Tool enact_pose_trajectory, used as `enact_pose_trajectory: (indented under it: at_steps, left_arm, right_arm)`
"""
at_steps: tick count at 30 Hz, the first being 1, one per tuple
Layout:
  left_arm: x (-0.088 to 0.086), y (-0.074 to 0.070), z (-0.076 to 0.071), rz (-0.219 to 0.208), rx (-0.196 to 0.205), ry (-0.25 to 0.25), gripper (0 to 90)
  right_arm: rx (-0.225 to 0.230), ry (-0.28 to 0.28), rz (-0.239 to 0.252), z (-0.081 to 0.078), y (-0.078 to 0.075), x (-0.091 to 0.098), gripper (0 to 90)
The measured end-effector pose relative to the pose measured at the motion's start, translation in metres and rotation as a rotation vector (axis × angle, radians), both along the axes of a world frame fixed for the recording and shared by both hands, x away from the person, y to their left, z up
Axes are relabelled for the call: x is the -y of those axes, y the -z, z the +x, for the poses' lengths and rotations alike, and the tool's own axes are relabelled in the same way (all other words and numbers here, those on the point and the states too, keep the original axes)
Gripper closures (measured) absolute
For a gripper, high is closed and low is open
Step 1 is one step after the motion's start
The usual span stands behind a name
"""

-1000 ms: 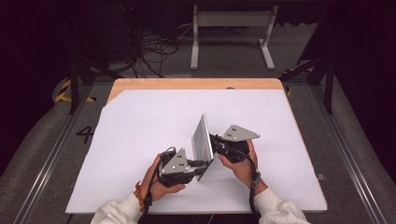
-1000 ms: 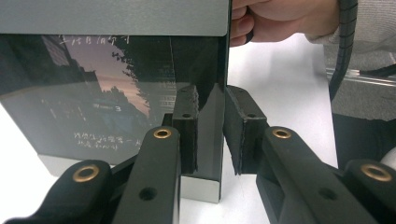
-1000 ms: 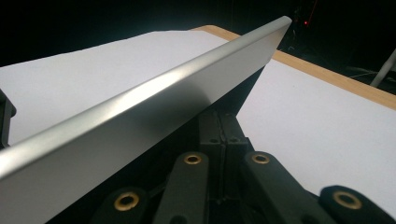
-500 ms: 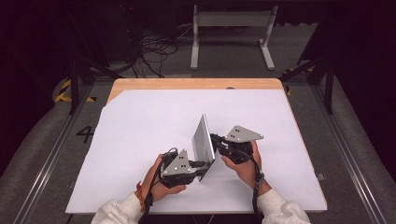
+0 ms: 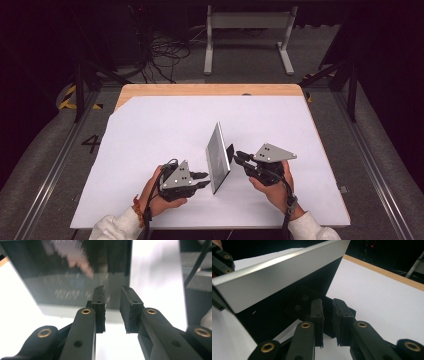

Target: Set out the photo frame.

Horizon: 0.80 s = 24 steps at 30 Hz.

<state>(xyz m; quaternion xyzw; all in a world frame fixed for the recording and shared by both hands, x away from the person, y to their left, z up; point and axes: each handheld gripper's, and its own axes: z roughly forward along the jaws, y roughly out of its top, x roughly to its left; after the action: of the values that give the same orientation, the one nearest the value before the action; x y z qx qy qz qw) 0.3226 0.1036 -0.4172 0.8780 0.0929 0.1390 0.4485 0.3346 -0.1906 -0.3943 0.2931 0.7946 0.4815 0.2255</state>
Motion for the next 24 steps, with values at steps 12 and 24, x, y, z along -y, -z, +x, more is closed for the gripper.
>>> enact_pose_trajectory:
  at_steps: [12, 24]
  left_arm:
    - [-0.048, 0.019, 0.01, 0.021, -0.032, -0.139, 64.3]
    - [-0.056, 0.021, 0.005, -0.014, -0.063, -0.157, 46.0]
  right_arm:
    - [-0.056, -0.034, -0.065, -0.03, 0.014, 0.0, 70.7]
    - [-0.076, -0.1, -0.079, -0.048, 0.025, -0.018, 59.5]
